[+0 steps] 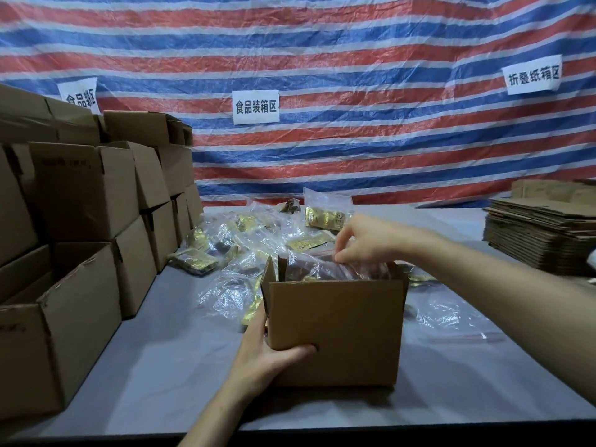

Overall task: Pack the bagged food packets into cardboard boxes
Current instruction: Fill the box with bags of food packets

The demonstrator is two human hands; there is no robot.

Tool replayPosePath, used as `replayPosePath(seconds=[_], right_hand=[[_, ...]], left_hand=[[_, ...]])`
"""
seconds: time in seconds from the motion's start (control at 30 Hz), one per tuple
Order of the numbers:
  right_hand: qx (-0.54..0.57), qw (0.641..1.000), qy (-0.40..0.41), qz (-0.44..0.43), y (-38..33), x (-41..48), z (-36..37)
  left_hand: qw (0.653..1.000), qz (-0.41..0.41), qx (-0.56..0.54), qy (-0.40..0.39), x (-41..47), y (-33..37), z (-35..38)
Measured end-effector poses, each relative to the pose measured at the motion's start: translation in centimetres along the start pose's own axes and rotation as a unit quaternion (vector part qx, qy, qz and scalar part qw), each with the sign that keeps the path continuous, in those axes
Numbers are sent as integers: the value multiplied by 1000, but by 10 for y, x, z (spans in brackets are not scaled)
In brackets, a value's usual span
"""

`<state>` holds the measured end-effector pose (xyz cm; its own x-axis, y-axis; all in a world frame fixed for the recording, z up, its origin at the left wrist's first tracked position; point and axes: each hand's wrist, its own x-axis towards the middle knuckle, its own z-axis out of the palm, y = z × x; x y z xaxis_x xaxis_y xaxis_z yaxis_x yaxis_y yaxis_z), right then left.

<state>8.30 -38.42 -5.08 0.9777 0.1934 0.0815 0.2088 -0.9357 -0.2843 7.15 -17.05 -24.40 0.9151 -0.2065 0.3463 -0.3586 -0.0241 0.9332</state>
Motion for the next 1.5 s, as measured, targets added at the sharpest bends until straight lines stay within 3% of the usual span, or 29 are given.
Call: replayPosePath(seconds=[0.17,0.37,0.43,0.53,0.57,0.63,0.73,0.9,1.1,1.17,1.27,1.37,1.43,1.5], right_hand=[[-155,988,6,22,-17,-13,7],[-322,923,202,-56,-38,-29,14],[-319,922,204,-81,-40,-31,15],[-134,989,35,-59,-38,-27,18],[-85,995,-36,-45,-37,-22,18],[-20,986,-167,9,-35,-13,19],[98,939,-318,91,-31,-3,20],[157,937,-303,75,-23,5,20],[219,899,-374,58,-18,-5,15],[199,918,-340,46,-17,-10,9],[206,966,-158,3,-5,-15,-14],[215,976,26,-2,22,-21,-33],[166,978,127,11,50,-24,-32],[115,980,159,43,83,-30,-21]], left_hand=[[1000,0,3,2,1,-3,-1],[1000,9,17,6,1,-5,-1],[1000,10,15,7,1,-6,-2],[1000,17,21,9,2,-8,-2],[1000,18,22,10,2,-8,-2],[1000,18,21,9,3,-10,-3],[999,20,26,4,3,-10,-4],[999,23,39,8,2,-8,-4],[999,19,47,10,3,-8,-5],[999,18,49,13,3,-9,-4],[999,14,43,16,3,-9,-4],[999,14,41,15,3,-8,-3],[999,13,40,15,3,-7,-3],[999,9,36,20,2,-6,-2]])
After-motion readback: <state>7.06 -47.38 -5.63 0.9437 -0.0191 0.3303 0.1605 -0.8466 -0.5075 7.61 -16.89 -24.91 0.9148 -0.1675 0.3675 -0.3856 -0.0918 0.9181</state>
